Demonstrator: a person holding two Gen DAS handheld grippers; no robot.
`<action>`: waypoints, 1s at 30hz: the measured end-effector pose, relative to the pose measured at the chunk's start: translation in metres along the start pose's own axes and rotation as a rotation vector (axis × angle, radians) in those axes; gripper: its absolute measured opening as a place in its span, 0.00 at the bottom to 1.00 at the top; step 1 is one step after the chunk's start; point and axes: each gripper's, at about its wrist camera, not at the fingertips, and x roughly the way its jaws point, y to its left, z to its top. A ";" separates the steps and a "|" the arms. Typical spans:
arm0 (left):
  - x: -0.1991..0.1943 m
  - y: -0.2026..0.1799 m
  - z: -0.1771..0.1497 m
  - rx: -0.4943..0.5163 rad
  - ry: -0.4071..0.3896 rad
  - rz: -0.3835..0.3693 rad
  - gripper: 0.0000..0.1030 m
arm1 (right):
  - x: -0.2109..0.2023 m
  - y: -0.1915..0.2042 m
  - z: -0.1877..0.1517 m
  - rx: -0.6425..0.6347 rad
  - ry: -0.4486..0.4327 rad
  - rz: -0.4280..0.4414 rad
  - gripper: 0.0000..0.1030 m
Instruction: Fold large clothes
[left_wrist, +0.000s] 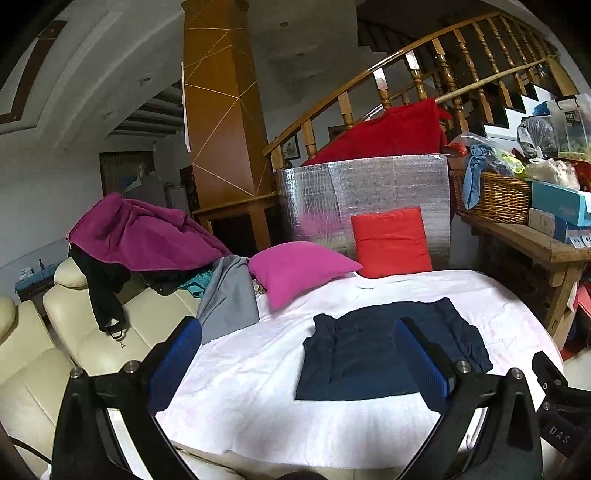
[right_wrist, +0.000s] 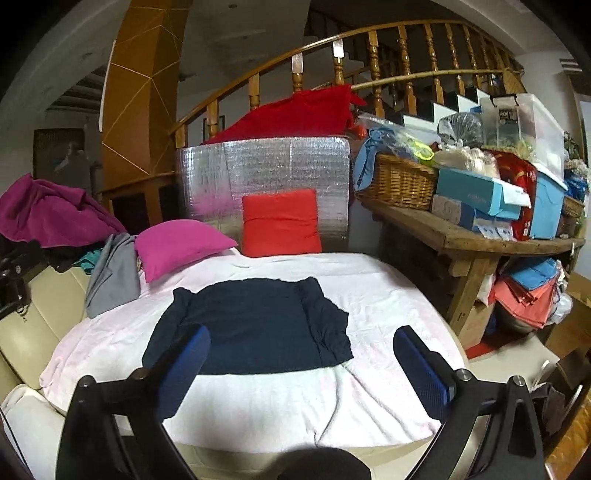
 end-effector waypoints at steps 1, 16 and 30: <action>0.000 0.000 -0.001 0.001 0.001 0.000 1.00 | 0.001 0.000 -0.001 0.002 0.009 0.003 0.98; 0.039 -0.013 -0.019 0.037 0.068 0.002 1.00 | 0.030 -0.009 -0.007 0.016 0.063 0.030 0.98; 0.305 0.009 -0.134 -0.184 0.623 -0.085 0.99 | 0.212 -0.104 -0.017 0.357 0.203 0.352 0.98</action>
